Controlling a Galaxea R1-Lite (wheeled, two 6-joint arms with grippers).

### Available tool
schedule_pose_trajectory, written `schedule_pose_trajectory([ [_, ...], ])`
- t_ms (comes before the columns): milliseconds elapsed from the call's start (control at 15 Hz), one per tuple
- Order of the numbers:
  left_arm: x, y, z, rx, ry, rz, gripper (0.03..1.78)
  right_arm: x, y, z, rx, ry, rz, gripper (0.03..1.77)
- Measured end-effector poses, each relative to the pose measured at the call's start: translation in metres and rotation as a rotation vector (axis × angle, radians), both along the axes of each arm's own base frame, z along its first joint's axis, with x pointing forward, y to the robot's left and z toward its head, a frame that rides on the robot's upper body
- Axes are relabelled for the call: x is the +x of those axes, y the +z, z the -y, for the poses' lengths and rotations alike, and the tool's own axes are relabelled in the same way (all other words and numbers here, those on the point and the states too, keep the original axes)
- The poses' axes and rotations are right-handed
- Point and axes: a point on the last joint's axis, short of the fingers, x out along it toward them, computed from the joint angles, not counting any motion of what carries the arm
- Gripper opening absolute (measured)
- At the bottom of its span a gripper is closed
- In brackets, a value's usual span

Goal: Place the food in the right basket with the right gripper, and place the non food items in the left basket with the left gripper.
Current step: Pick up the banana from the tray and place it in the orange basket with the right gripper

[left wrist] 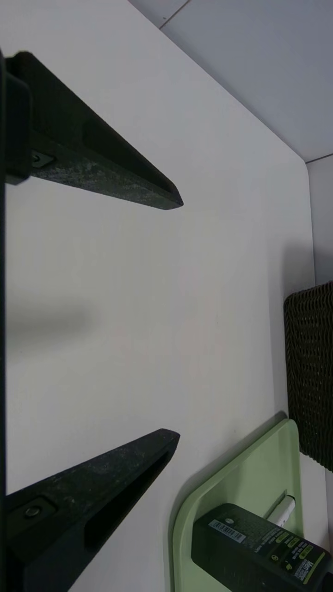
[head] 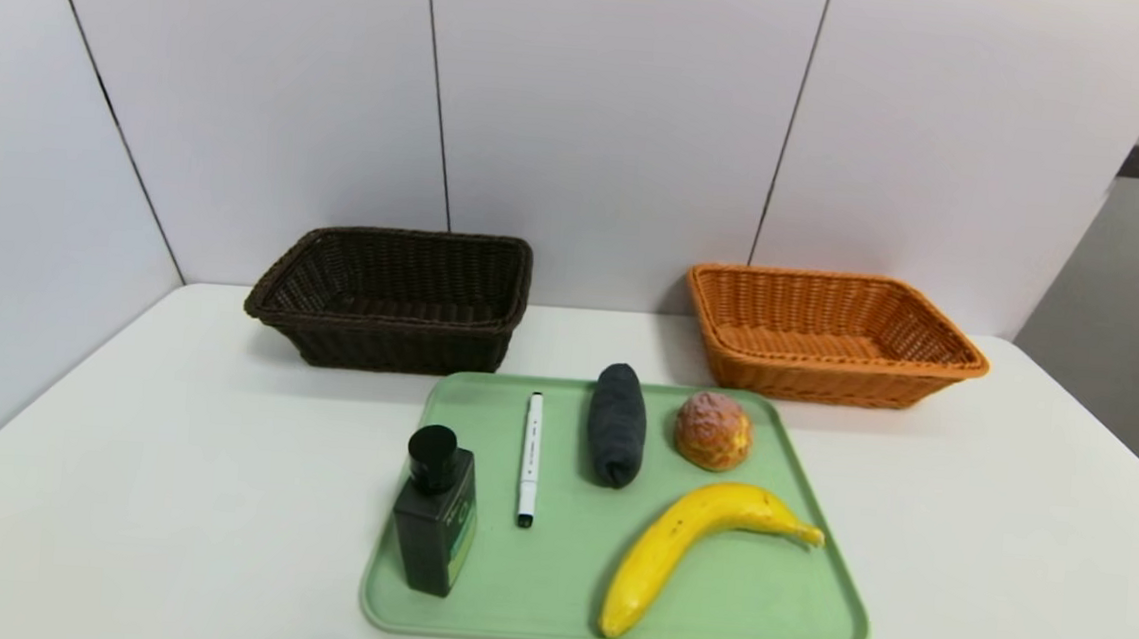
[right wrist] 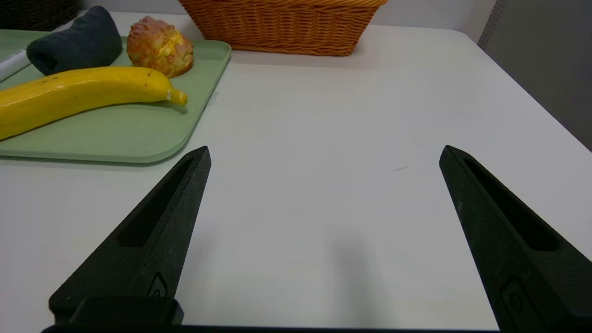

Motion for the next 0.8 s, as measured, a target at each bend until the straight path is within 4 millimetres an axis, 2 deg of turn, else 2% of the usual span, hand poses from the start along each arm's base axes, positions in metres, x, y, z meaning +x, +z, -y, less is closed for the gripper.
schedule_pose_trajectory([
  [333, -0.002, 0.003, 0.0, 0.002, 0.005, -0.016, 1.69, -0.001, 0.004, 0.0, -0.001, -0.006, 0.014, 1.71],
  [533, -0.016, 0.047, 0.0, -0.004, -0.018, 0.0, 1.69, -0.005, 0.037, 0.0, 0.009, 0.002, 0.039, 1.71],
  [667, -0.025, 0.089, 0.001, -0.015, -0.03, -0.028, 1.69, 0.0, 0.078, 0.0, 0.04, 0.009, 0.036, 1.71],
  [800, -0.021, 0.126, 0.001, -0.035, -0.047, -0.088, 1.69, 0.015, 0.121, 0.0, 0.069, 0.018, 0.012, 1.71],
])
